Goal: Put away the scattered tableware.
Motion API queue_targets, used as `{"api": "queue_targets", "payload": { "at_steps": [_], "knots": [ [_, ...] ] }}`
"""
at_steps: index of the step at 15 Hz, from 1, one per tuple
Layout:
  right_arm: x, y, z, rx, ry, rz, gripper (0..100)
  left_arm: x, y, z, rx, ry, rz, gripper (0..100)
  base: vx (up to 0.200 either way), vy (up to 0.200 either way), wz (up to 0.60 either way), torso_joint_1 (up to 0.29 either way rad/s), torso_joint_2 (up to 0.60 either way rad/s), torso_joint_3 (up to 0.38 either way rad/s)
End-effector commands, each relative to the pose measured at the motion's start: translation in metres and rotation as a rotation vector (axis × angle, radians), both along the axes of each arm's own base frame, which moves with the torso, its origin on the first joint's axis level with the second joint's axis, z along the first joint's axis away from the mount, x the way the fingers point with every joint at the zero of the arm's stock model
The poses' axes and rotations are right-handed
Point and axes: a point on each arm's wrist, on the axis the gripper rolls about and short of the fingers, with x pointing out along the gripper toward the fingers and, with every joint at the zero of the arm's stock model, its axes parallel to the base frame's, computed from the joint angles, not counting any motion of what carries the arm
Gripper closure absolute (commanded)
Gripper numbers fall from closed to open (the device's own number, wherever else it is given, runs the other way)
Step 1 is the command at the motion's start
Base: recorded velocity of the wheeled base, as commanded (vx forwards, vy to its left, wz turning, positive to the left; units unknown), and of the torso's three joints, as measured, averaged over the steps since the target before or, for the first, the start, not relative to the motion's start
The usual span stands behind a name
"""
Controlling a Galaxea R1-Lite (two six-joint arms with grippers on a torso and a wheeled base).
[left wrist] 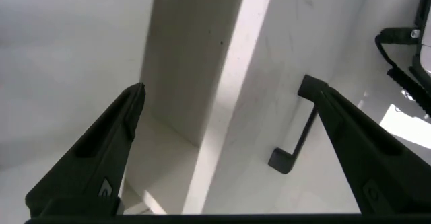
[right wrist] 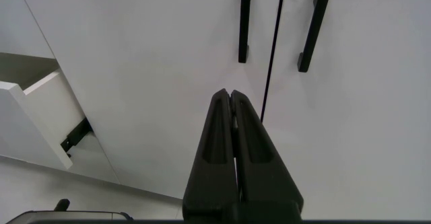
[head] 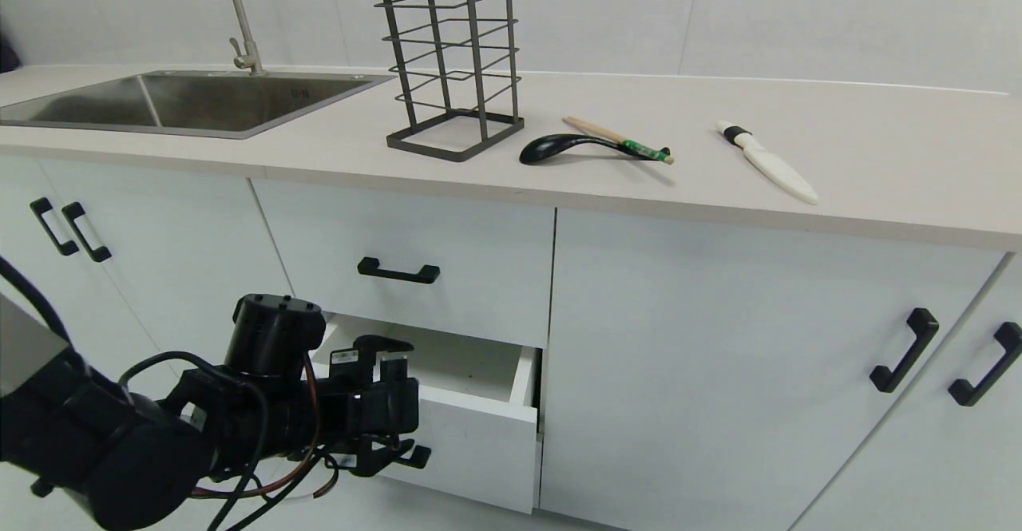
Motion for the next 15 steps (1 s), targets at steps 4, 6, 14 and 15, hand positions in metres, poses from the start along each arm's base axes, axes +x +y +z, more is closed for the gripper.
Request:
{"api": "queue_targets", "payload": {
  "at_steps": [4,6,14,15],
  "knots": [
    [0.0,0.0,0.0,0.0,0.001,0.001,100,0.009,-0.006,-0.032,0.029,0.066,-0.011,0,0.0,0.0,0.0,0.0,0.0,0.0],
    [0.0,0.0,0.0,0.0,0.001,0.001,100,0.009,-0.006,-0.034,0.03,0.068,-0.013,0,0.0,0.0,0.0,0.0,0.0,0.0],
    [0.0,0.0,0.0,0.0,0.001,0.001,100,-0.006,0.0,-0.043,0.052,0.119,-0.015,0,0.0,0.0,0.0,0.0,0.0,0.0],
    [0.0,0.0,0.0,0.0,0.001,-0.001,100,-0.012,0.003,-0.043,0.051,0.117,-0.016,0,0.0,0.0,0.0,0.0,0.0,0.0]
  ]
}}
